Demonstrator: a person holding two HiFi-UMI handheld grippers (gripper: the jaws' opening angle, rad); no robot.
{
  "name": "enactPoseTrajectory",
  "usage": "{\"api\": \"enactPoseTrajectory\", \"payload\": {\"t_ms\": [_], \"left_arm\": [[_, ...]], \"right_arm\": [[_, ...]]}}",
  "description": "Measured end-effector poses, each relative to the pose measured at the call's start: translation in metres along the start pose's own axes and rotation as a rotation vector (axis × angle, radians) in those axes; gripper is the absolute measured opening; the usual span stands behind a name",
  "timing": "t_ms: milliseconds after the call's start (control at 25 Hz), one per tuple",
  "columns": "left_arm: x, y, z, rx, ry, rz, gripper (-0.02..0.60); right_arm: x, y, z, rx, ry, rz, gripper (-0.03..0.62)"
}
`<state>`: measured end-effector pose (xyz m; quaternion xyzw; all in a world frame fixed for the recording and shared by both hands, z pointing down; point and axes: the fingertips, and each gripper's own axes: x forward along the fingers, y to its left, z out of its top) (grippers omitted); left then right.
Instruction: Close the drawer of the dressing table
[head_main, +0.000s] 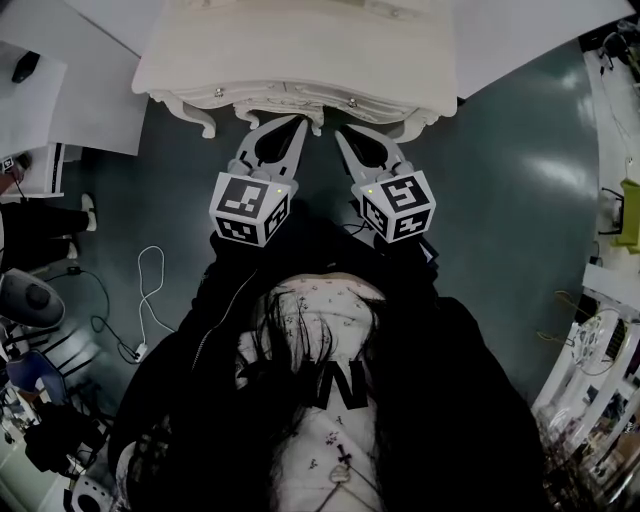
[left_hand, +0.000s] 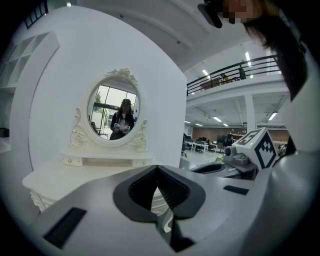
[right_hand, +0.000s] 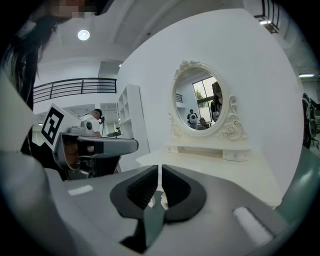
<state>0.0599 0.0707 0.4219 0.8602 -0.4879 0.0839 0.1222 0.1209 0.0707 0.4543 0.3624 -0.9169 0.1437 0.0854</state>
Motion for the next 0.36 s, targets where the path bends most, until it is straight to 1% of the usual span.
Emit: {"api": "enactPoseTrajectory", "payload": {"t_ms": [360], "left_arm": [[-0.006, -0.016, -0.002, 0.005, -0.014, 0.018, -0.005]], "right_arm": [[-0.015, 0.003, -0.006, -0.017, 0.006, 0.024, 0.032]]}}
